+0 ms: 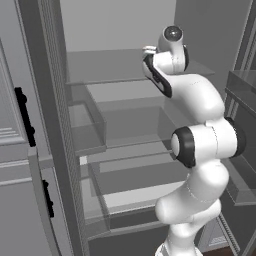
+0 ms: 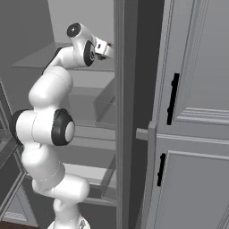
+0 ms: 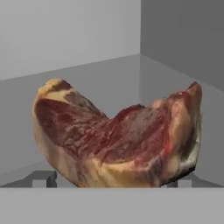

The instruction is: Place one squash and one steak in each tupperware on the nearby counter, to pack two identical lunches.

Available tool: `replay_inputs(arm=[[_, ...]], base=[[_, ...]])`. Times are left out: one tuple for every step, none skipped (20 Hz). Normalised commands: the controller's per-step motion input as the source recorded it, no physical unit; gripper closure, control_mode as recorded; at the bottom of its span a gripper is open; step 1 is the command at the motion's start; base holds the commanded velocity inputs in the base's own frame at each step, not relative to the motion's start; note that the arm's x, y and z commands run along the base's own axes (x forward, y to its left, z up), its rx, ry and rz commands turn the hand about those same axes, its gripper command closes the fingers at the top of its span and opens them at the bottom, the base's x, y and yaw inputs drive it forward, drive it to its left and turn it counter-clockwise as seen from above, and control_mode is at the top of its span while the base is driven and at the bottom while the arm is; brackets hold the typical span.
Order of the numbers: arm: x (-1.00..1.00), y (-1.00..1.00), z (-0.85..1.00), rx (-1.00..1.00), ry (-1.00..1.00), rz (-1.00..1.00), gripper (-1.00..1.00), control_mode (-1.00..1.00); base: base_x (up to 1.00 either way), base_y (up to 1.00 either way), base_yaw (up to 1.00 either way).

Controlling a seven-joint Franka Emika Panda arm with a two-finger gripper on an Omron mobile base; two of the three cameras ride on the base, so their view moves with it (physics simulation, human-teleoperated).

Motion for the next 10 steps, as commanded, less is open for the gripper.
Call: replay_inputs(arm=[[0.44, -0.02, -0.1, 0.0, 0.01, -0.01, -1.0, -1.0], [0.41, -0.03, -0.09, 0.0, 0.01, -0.01, -1.0, -1.0], [0.4, -0.03, -0.07, 0.0, 0.02, -0.01, -1.0, -1.0], [0.36, -0.04, -0.06, 0.0, 0.03, 0.0, -1.0, -1.0], [0.29, -0.04, -0.07, 0.0, 0.03, 0.0, -1.0, -1.0], [0.13, -0.05, -0.12, 0.0, 0.05, -0.01, -1.0, -1.0], [0.04, -0.05, -0.14, 0.0, 0.04, -0.03, -1.0, -1.0], [0.04, -0.04, -0.14, 0.0, 0.02, -0.03, -1.0, -1.0], [0.07, -0.05, -0.13, 0.0, 0.01, -0.03, -1.0, -1.0], [0.09, -0.07, -0.12, 0.0, 0.01, -0.03, -1.0, -1.0]], base=[[0.0, 0.0, 0.0], [0.0, 0.0, 0.0], [0.0, 0.0, 0.0], [0.0, 0.0, 0.0], [0.0, 0.0, 0.0], [0.0, 0.0, 0.0], [0.0, 0.0, 0.0], [0.0, 0.0, 0.0], [0.0, 0.0, 0.0], [0.0, 0.0, 0.0]])
